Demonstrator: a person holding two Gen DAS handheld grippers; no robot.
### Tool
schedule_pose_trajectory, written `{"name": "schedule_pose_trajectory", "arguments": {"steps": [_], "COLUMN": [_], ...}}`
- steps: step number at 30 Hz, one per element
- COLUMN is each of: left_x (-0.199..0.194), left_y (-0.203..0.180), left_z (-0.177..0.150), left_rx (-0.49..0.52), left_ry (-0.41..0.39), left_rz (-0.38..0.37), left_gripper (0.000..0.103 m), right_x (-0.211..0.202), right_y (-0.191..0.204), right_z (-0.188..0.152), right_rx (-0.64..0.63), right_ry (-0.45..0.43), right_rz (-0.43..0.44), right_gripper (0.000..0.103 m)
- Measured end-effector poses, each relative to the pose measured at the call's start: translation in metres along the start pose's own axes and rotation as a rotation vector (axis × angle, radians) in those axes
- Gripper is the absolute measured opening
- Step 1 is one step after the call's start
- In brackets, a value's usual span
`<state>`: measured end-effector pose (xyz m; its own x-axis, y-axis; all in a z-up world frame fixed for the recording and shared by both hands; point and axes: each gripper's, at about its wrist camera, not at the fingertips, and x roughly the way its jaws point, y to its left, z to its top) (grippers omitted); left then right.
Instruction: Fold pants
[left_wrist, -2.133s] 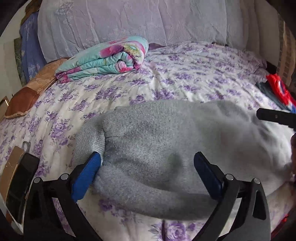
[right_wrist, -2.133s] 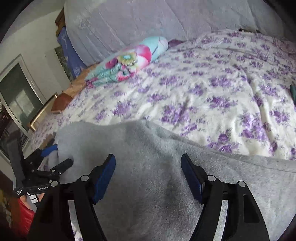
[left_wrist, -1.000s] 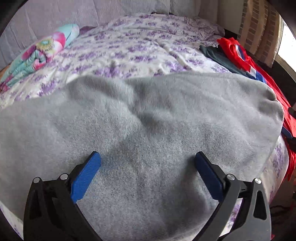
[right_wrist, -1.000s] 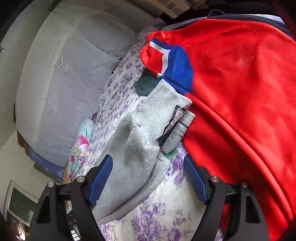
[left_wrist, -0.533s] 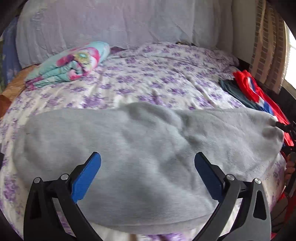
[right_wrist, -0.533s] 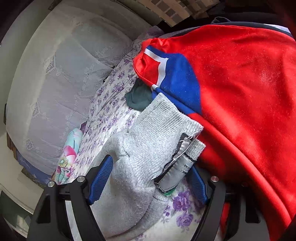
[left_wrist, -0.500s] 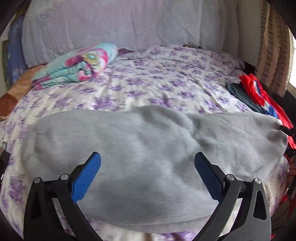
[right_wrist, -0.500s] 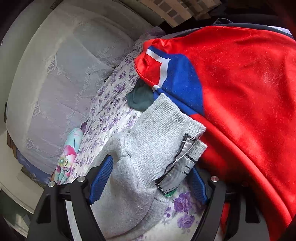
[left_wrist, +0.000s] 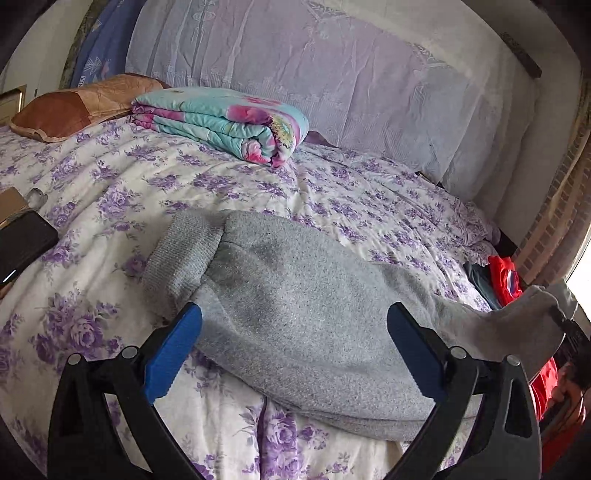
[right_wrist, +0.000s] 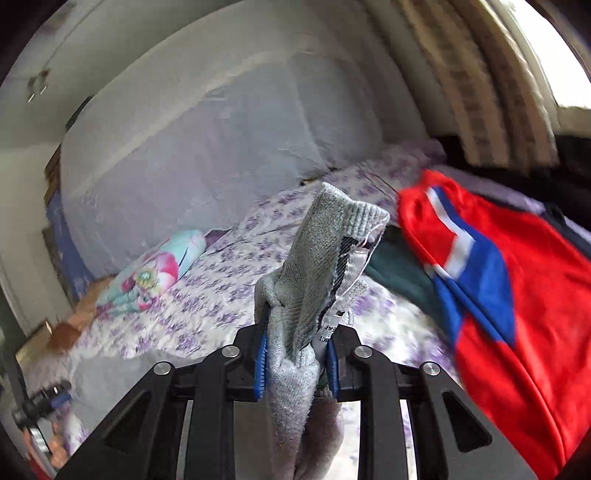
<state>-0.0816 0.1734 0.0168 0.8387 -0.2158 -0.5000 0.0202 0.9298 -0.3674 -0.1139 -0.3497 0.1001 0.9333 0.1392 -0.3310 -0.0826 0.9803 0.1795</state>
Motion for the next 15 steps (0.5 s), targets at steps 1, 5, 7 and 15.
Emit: {"name": "schedule_pose_trajectory", "arguments": {"steps": [1,5,7,15], "left_x": [-0.006,-0.023,-0.019,0.0], "left_y": [0.002,0.03,0.051,0.08], "left_z": [0.001,0.007,0.005,-0.019], "left_rx": [-0.005,-0.071,-0.133,-0.182], "left_ry": [-0.02,-0.054,-0.017,0.06], "left_rz": [0.021,0.097,0.156,0.188], "left_gripper": [0.098,0.098,0.098,0.098], "right_x": [0.004,0.035,0.058,0.021], "right_y": [0.025,0.12,0.165,0.182], "right_z": [0.001,-0.027,-0.062,-0.07], "right_rx": [-0.081,-0.396,-0.618,-0.655], "right_ry": [0.0,0.081,0.22,0.245], "right_rz": [0.013,0.076,0.105,0.29], "right_gripper": [0.025,0.025,0.034,0.061]}}
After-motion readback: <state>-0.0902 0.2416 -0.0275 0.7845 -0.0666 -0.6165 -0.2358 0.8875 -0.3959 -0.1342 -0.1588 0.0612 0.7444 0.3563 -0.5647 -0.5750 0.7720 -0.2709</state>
